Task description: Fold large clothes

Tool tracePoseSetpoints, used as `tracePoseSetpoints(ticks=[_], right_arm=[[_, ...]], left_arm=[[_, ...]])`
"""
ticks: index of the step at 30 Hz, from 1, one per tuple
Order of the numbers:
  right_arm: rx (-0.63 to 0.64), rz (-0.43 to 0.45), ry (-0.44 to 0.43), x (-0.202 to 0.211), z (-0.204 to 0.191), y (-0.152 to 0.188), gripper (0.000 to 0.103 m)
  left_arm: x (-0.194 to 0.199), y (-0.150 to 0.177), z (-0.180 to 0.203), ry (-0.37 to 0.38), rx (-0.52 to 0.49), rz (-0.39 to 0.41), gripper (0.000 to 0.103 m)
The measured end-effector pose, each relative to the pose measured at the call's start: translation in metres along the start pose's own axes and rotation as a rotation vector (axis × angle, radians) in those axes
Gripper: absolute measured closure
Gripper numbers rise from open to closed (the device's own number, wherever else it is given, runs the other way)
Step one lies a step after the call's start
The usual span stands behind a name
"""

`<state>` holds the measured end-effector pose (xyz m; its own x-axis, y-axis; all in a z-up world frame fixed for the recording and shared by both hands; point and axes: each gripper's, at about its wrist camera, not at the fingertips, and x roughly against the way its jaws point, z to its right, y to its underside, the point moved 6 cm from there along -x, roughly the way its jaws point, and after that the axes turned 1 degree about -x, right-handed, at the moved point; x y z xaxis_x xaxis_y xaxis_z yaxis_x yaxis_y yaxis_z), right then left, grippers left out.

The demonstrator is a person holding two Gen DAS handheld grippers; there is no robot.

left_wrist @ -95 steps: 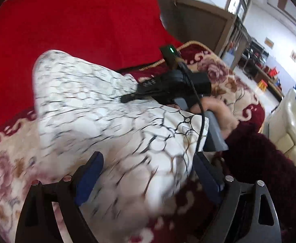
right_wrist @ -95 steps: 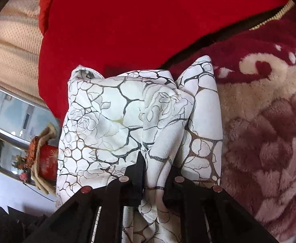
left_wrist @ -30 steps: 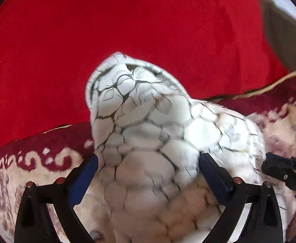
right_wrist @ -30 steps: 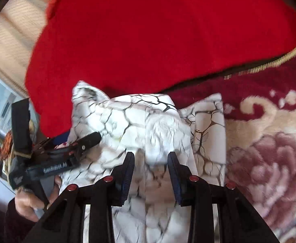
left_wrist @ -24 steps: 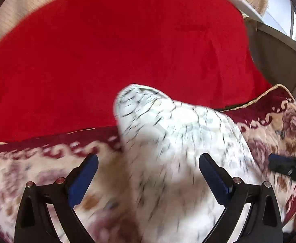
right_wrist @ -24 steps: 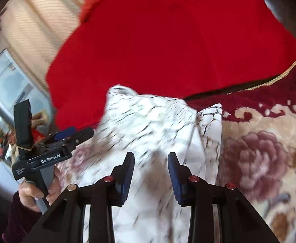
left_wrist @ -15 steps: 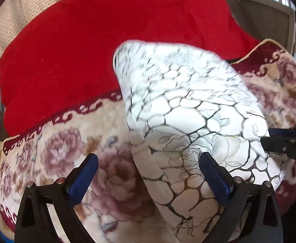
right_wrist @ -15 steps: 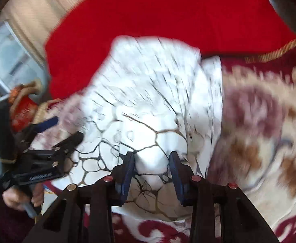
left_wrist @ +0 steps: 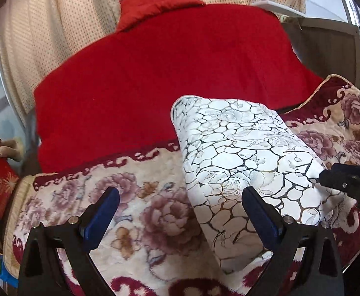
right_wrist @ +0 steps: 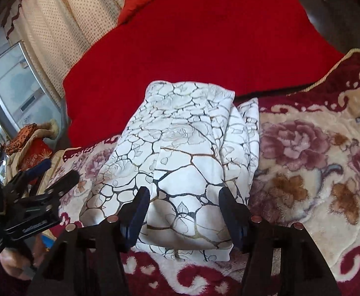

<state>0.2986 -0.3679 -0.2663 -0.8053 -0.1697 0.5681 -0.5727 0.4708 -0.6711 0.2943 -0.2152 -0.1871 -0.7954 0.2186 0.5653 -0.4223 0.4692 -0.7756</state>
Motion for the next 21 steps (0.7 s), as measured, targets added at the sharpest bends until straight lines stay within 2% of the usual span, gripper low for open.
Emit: tracePoseSetpoints(ticks=[7, 10, 11, 14, 17, 21], right_arm=[[-0.005, -0.003, 0.009, -0.010, 0.003, 0.000, 0.042], [-0.017, -0.081, 0.031, -0.027, 0.007, 0.005, 0.042], [-0.024, -0.110, 0.031, -0.034, 0.008, 0.007, 0.042], [-0.019, -0.143, 0.036, -0.043, 0.012, 0.009, 0.042], [-0.009, -0.157, 0.037, -0.046, 0.011, 0.011, 0.042], [-0.011, -0.167, 0.018, -0.048, 0.011, 0.013, 0.042]], left_arm=[[0.002, -0.002, -0.005, -0.022, 0.004, 0.011, 0.004], [-0.007, -0.001, -0.003, -0.028, 0.000, -0.007, 0.004], [-0.014, 0.002, -0.002, -0.033, -0.007, -0.021, 0.004], [-0.051, 0.022, 0.006, -0.011, -0.029, -0.144, 0.003], [-0.064, 0.033, -0.001, 0.042, 0.070, -0.144, 0.002], [-0.070, 0.032, 0.004, 0.054, 0.018, -0.181, 0.001]])
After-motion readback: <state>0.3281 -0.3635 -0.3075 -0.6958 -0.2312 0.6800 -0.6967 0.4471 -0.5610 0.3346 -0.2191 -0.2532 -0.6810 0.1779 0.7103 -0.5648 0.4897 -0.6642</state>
